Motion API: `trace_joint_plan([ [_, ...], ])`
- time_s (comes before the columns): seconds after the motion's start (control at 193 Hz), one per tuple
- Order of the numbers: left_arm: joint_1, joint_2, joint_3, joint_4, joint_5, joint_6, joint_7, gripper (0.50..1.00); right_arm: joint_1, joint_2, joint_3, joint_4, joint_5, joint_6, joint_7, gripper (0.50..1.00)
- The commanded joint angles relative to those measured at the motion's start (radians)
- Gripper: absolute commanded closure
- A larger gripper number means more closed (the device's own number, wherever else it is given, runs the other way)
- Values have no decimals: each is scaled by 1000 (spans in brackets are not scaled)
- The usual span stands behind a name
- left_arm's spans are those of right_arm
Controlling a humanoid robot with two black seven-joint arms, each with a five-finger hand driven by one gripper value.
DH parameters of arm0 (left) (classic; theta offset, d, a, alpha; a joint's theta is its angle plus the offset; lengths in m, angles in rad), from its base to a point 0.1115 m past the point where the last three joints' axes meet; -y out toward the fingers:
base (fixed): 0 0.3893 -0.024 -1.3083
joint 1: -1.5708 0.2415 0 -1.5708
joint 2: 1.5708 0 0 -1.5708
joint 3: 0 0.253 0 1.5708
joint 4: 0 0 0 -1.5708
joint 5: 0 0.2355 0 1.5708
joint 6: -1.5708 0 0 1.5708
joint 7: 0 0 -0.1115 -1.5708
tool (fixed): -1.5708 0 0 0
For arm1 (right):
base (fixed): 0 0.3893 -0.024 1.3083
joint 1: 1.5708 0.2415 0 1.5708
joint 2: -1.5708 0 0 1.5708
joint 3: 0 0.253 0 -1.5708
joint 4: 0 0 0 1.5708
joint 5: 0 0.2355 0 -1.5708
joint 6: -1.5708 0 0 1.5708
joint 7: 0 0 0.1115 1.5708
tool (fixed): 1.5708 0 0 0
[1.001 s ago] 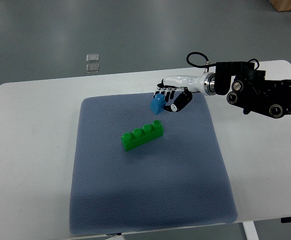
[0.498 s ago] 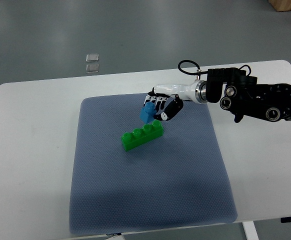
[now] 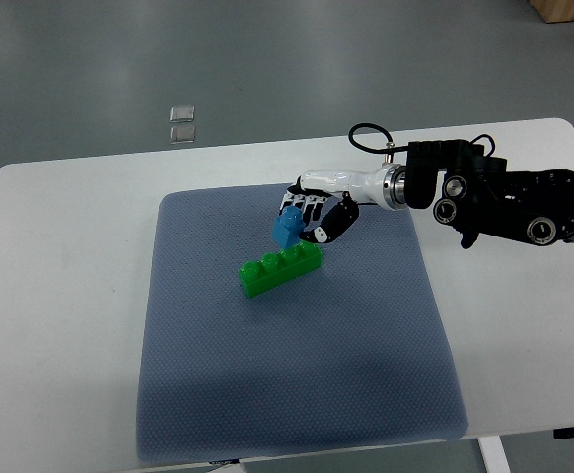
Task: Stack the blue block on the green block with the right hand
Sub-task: 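Lower the blue block onto the green block's studs with the right hand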
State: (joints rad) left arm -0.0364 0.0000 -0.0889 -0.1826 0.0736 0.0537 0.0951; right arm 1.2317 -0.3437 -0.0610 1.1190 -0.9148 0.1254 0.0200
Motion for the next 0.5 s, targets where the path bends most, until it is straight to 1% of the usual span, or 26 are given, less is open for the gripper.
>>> trace_joint_plan([
  [0.0,0,0,0,0,0,0,0,500,-3,5,-13,-1,-4,-9,0,869],
  [0.493,0,0,2,0,0,0,0,500,-29,28,-30,-18,-16,-32,0,869],
])
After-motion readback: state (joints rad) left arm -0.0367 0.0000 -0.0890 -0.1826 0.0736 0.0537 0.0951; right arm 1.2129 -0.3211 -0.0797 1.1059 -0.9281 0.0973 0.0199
